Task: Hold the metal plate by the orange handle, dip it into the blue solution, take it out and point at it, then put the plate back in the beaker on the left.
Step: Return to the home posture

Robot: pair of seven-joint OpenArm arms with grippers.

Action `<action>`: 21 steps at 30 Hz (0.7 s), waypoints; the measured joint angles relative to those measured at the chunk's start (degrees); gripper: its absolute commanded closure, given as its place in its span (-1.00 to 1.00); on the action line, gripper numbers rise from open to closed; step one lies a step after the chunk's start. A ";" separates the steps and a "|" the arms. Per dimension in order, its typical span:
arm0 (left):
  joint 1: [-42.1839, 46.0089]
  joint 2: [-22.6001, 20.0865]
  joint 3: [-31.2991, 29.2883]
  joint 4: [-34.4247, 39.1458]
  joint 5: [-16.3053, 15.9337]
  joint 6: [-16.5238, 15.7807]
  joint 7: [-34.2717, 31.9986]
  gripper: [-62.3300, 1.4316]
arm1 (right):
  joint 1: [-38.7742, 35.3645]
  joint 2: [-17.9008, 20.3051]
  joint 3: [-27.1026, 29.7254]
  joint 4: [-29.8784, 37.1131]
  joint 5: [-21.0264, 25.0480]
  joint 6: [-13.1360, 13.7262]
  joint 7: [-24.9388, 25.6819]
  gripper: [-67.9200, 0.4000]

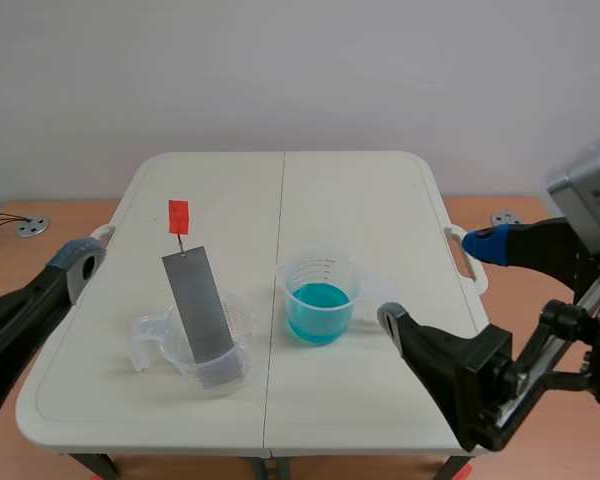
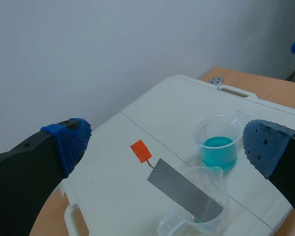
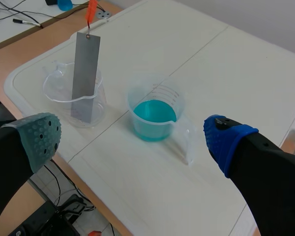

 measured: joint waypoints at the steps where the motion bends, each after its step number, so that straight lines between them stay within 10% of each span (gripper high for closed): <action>1: 0.00 0.00 -0.02 0.00 -0.02 0.00 0.00 -1.00 | -0.33 0.00 0.00 0.00 0.02 -0.17 0.04 -0.75; 21: 2.86 0.04 -0.07 0.00 0.00 0.04 0.02 -1.00 | -0.37 0.02 0.00 0.00 0.02 -0.35 -0.50 -0.75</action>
